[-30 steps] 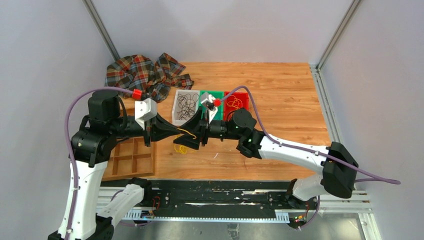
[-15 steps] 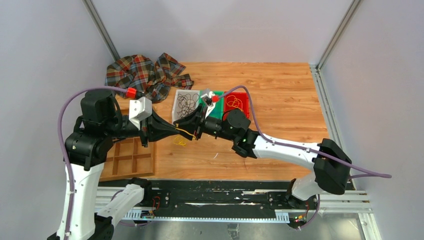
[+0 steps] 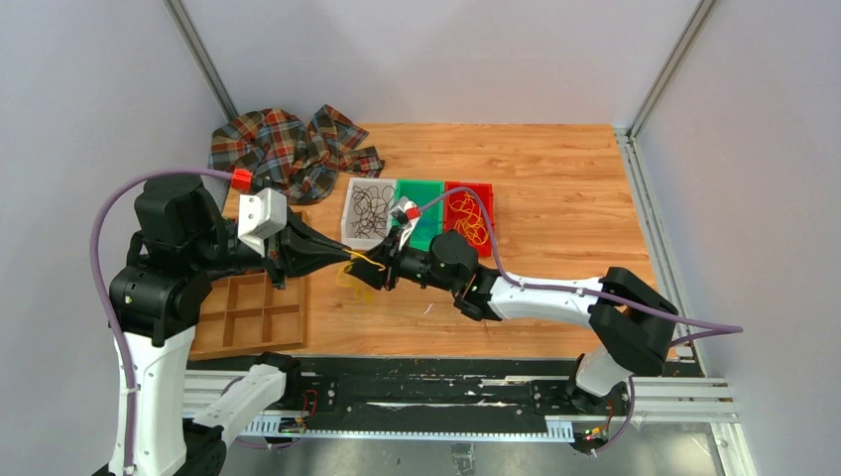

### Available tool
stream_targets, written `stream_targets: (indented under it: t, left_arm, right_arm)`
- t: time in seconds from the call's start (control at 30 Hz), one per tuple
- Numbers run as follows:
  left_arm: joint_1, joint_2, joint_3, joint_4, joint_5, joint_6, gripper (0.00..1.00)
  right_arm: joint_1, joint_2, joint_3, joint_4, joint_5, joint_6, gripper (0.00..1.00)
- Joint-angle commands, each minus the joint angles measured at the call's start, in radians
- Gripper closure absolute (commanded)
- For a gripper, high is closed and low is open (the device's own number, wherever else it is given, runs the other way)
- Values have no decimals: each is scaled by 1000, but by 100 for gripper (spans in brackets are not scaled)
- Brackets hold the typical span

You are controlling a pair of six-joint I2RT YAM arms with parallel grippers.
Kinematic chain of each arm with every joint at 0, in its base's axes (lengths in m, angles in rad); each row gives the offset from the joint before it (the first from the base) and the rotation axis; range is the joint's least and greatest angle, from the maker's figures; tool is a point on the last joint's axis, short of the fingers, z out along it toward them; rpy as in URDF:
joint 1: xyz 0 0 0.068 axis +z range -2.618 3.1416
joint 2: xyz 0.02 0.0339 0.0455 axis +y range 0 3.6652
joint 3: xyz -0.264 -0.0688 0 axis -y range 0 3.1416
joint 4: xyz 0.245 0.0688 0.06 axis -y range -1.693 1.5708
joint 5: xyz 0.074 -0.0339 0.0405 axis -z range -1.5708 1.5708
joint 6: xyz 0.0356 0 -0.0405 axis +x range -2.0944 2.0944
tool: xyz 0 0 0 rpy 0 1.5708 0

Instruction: Untangle the cables

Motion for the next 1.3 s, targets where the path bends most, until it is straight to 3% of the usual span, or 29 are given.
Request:
stream_targets:
  t: [0.0,0.43,0.83,1.27]
  left_arm:
    - [-1,10,46,-1,19,-16,97]
    - [-1,86,283,1,-25,-13,98]
    - [-1,149,461,84,-96,-60,99]
    - [-1,160,497,194,-120,-148,99]
  right_arm:
    - [18,11,-43,29,62,-5,77]
    - [4,30,-195,-36,204,-87,82]
    - [5,12,-251,-38,223,-133,46]
    - [24,-22,-196,3,123,-151,42]
